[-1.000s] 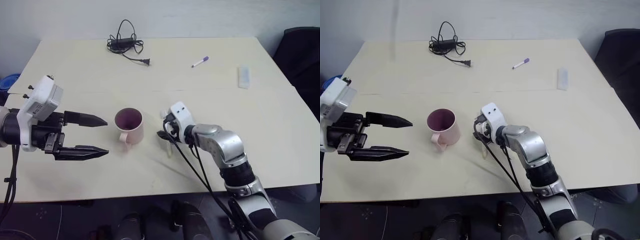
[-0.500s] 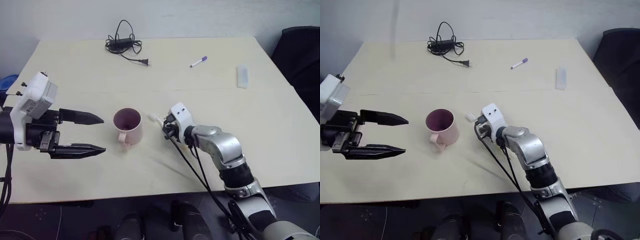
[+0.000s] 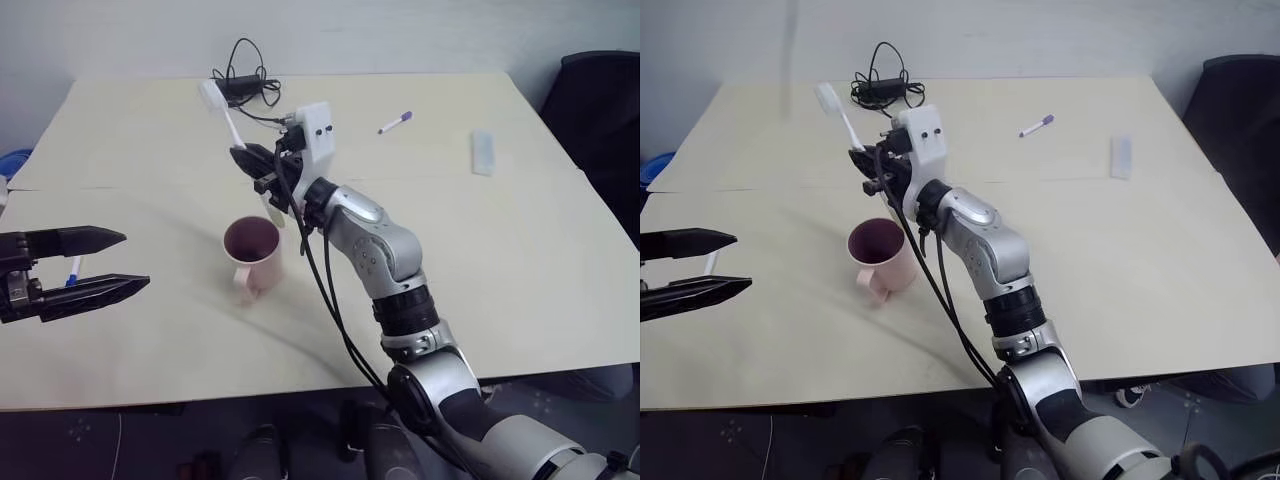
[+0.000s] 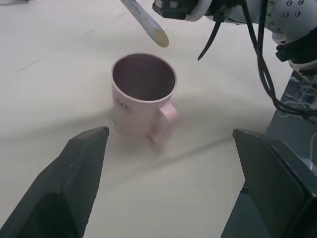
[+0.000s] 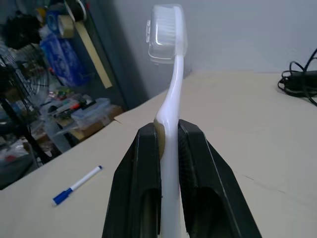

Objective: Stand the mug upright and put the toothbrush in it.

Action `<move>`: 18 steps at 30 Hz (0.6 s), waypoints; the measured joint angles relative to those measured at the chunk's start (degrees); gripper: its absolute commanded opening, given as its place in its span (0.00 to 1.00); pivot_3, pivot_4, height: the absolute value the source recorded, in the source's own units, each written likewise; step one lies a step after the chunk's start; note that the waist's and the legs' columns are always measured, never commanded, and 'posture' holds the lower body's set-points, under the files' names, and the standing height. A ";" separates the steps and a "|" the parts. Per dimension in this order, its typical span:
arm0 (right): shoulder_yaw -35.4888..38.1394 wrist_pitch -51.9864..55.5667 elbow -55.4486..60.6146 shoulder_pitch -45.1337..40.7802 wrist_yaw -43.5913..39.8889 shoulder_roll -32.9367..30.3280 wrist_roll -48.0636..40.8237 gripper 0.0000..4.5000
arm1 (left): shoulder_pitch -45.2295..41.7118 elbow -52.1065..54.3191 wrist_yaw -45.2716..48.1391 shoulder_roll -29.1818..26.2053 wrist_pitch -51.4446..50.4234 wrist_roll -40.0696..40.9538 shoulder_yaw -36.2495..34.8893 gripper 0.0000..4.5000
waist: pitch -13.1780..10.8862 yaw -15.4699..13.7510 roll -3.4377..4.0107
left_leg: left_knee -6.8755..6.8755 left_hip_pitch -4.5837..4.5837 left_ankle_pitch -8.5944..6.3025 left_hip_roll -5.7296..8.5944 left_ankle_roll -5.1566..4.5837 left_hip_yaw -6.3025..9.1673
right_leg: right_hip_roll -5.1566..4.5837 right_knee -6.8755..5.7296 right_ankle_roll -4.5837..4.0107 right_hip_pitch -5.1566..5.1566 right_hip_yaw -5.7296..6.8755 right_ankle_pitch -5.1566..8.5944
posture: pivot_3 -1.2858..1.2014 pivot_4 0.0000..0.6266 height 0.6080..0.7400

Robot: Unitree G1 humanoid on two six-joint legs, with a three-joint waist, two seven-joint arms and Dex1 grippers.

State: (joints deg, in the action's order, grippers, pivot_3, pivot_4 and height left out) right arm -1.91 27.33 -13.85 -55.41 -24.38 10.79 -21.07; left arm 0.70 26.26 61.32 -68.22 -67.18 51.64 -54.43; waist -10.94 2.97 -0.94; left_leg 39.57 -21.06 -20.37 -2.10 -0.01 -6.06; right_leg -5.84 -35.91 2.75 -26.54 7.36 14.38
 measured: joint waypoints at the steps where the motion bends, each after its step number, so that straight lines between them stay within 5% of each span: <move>1: -0.14 -0.36 -0.53 0.00 -0.01 0.05 -0.45 0.03 | 0.10 0.12 -0.04 0.01 -0.19 0.03 -0.41 0.95 | 0.01 0.00 -0.01 | 0.03 -0.03 0.00 0.00 0.00 0.01 | 0.00 -0.01 0.00 0.00 -0.01 0.00 | 0.52 0.24 1.00; 18: -8.27 -10.00 -6.54 0.35 -1.45 0.30 -3.71 0.03 | -1.90 -1.40 -0.18 -2.46 -0.74 0.11 0.54 0.95 | 0.00 0.57 0.01 | 0.00 0.01 -0.06 -0.29 0.14 -0.09 | -0.01 -0.04 -0.07 -0.08 -0.12 0.04 | 0.52 0.24 1.00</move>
State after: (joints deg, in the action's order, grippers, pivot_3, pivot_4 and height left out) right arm -10.18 17.34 -20.39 -55.06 -25.84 11.09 -24.78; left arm -1.20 24.86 61.14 -70.68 -67.92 51.75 -53.88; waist -10.95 3.54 -0.94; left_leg 39.57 -21.04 -20.43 -2.39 0.12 -6.15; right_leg -5.85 -35.95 2.68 -26.62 7.24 14.42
